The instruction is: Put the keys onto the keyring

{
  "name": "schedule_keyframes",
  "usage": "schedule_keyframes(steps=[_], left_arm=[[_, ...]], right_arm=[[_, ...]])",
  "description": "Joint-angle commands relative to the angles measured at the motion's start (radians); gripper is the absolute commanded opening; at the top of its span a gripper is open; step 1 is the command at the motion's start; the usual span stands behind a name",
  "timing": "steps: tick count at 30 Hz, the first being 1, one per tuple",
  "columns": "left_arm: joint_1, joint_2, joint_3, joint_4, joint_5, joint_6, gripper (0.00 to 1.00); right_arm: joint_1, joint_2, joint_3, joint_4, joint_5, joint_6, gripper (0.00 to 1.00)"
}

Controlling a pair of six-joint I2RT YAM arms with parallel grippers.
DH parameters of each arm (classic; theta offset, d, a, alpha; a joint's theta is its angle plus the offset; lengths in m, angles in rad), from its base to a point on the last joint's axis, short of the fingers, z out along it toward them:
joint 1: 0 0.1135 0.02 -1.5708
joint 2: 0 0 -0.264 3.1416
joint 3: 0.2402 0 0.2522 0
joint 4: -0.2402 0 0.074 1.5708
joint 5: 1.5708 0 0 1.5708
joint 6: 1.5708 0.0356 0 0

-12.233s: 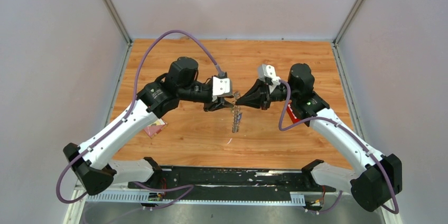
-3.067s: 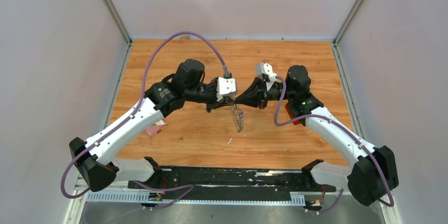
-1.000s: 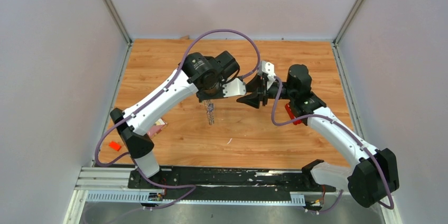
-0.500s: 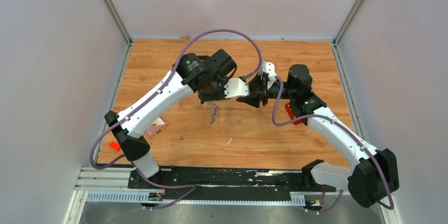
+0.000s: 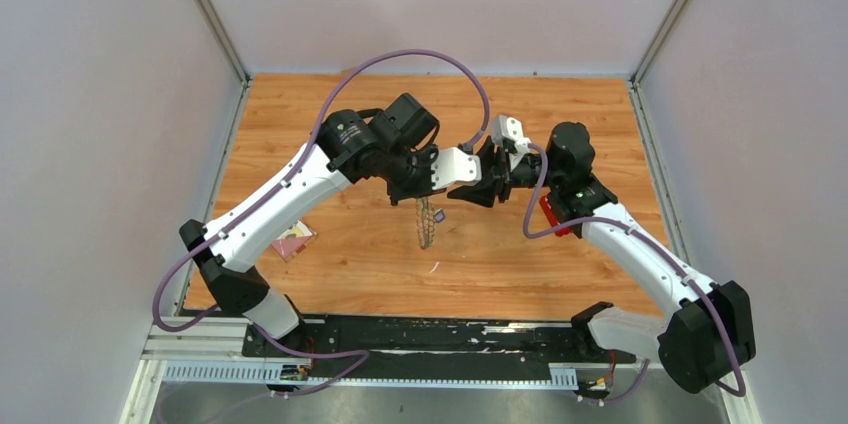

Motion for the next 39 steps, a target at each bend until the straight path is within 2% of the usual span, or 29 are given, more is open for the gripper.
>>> schedule_keyframes(steps=[1,17,26,35,39], left_arm=[[0.003,-0.036,-0.003,0.091,0.081,-0.047,0.00],[0.003,-0.045,-0.003,0.110,0.163,-0.086,0.00],[0.003,-0.052,-0.003,0.110,0.167,-0.086,0.00],[0.003,-0.052,-0.004,0.113,0.169,-0.088,0.00],[0.003,-0.054,-0.005,0.113,0.176,-0.089,0.00]], right_arm=[[0.007,-0.005,-0.005,0.081,-0.049,0.049,0.37],[0.050,0.038,-0.006,0.060,-0.028,0.022,0.31],[0.057,0.054,-0.001,0.041,-0.017,0.007,0.20],[0.062,0.061,0.000,0.030,-0.009,-0.007,0.17],[0.064,0.063,0.000,0.027,-0.005,-0.010,0.09]])
